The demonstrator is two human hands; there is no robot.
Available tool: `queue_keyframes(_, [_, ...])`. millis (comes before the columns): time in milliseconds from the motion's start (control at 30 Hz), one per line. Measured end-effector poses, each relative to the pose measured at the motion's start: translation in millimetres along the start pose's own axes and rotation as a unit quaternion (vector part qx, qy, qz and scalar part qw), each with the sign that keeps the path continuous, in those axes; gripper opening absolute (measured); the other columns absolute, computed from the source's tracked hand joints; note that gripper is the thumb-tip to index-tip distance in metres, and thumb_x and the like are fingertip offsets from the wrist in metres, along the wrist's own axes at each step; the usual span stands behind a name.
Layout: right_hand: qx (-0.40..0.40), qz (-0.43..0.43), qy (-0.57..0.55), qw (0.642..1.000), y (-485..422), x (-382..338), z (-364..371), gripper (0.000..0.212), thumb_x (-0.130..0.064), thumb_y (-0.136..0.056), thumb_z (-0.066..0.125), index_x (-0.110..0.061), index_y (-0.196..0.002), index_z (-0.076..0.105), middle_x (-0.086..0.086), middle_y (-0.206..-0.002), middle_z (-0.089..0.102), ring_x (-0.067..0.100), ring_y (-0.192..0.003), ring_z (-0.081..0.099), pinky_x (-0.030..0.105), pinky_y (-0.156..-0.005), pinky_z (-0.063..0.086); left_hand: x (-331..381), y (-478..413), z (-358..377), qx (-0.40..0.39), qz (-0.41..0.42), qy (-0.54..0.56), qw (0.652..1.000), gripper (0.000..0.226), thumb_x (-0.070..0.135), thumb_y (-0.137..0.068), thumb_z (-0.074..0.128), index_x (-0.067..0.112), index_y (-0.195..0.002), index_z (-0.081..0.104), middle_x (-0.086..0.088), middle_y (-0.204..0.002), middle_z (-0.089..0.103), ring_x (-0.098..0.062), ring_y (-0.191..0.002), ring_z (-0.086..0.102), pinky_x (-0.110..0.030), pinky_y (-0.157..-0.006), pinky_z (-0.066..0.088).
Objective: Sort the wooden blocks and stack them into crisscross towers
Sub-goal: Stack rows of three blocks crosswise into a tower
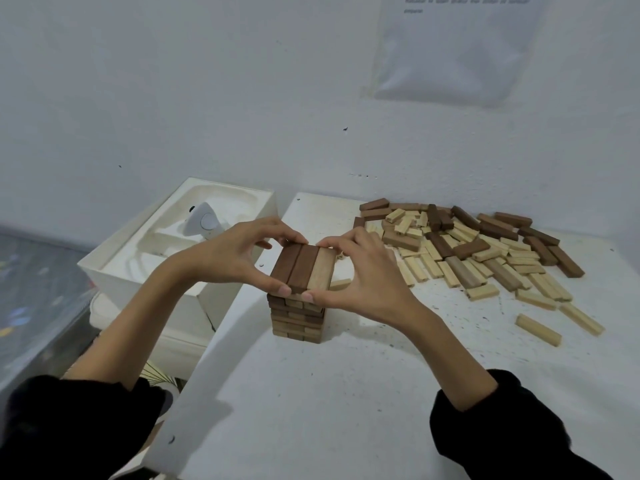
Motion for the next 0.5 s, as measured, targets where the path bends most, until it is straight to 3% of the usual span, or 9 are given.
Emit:
queue_keyframes(167, [-0.006, 0.003, -0.005, 1.000, 1, 0, -1, 0.095, -0.083, -0.042, 0.043, -0.038, -0.125, 0.051, -0.013, -0.106, 0.040, 0.003, -0.101, 0.033, 0.034, -0.097, 0.032, -2, 3, 1, 0.003, -0.001, 0.007, 1.000, 0.068, 0.056, -0.055, 0.076, 0.043, -0.119, 0.057, 0.020, -0.113, 0.052, -0.005, -0.116, 0.049, -0.027, -0.100, 0.039])
queue_keyframes(500, [-0.013, 0.008, -0.044, 0.999, 8, -1, -10, 0.090, -0.067, -0.054, 0.075, -0.037, -0.132, 0.045, -0.014, -0.117, 0.044, 0.002, -0.107, 0.033, 0.036, -0.102, 0.030, 3, 6, -2, 0.013, 0.000, -0.004, 1.000, 0.085, 0.069, -0.051, 0.075, 0.041, -0.129, 0.052, 0.022, -0.123, 0.050, -0.002, -0.125, 0.044, -0.026, -0.102, 0.036])
Point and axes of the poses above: each hand's wrist, its own y-axis away from the middle knuckle, its own z-axis out of the palm, x = y × z, the point moved 2 cm from there along -y, towards the middle knuckle
